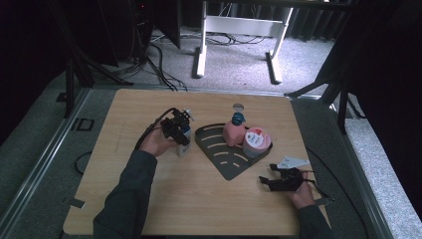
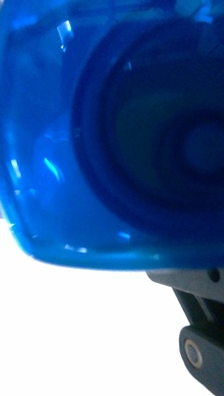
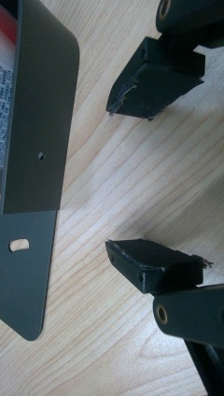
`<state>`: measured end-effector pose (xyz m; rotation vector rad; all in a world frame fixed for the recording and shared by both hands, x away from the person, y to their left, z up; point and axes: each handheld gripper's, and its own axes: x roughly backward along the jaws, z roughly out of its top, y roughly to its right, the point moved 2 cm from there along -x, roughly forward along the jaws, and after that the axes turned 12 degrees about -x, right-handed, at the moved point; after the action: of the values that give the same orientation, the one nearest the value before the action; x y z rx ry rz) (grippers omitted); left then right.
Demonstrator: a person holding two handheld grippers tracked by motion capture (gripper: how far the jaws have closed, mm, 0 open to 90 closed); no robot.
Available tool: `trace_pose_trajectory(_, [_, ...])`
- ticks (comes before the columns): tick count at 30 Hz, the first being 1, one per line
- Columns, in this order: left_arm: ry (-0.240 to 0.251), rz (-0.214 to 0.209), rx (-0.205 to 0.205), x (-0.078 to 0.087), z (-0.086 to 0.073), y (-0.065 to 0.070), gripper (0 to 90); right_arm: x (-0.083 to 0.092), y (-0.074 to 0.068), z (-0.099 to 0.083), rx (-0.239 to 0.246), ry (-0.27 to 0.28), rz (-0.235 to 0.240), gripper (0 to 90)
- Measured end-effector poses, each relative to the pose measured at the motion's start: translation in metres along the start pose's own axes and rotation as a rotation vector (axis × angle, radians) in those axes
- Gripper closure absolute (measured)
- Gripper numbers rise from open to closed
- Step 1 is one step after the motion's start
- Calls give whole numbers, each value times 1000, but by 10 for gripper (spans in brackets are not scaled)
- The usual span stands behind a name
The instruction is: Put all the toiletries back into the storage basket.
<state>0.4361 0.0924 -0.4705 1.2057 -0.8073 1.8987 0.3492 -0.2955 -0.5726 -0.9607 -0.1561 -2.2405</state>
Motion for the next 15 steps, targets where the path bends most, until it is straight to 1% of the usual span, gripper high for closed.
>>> trace_pose_trajectory(3, [-1, 2, 0, 1, 0, 0, 547, 0, 0, 0, -1, 0, 0, 280])
trace_pose_trajectory(15, [43, 6, 14, 10, 2, 2, 546, 0, 0, 0, -1, 0, 0, 279])
